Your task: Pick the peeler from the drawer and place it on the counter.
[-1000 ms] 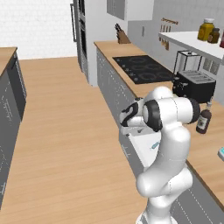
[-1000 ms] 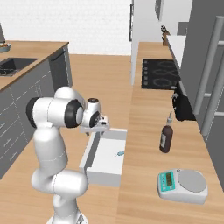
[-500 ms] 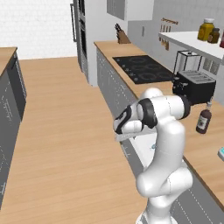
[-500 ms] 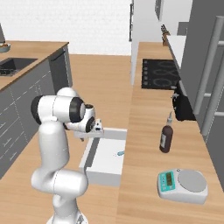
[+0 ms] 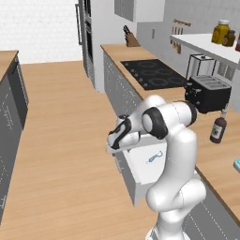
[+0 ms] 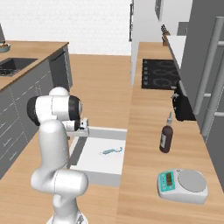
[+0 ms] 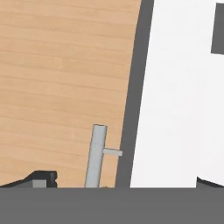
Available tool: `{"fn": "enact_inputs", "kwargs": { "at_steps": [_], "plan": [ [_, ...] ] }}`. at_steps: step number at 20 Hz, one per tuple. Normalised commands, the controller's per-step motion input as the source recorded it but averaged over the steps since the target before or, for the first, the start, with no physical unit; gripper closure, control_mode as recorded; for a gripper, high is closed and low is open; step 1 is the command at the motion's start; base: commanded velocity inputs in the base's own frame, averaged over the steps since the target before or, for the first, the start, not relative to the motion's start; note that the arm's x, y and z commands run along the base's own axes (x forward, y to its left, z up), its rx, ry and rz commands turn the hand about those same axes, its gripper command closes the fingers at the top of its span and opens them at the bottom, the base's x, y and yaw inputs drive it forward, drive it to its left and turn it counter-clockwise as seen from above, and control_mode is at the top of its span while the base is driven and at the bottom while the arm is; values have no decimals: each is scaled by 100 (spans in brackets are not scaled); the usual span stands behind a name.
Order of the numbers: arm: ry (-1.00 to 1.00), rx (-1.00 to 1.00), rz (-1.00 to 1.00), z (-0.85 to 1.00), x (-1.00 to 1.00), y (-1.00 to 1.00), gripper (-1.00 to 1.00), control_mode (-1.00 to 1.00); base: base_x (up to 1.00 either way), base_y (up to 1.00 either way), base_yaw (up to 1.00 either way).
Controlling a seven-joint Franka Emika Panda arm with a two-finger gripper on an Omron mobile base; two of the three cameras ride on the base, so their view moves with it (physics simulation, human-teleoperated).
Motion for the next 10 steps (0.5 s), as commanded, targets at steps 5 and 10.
{"fn": "enact_inputs", "kwargs": {
  "at_steps": [5,10],
  "plan": [
    [0,0,-3,-2,-9,100,-100,-100,0,0,0],
    [-1,0,0,72,-2,74,-100,-100,0,0,0]
  ]
}}
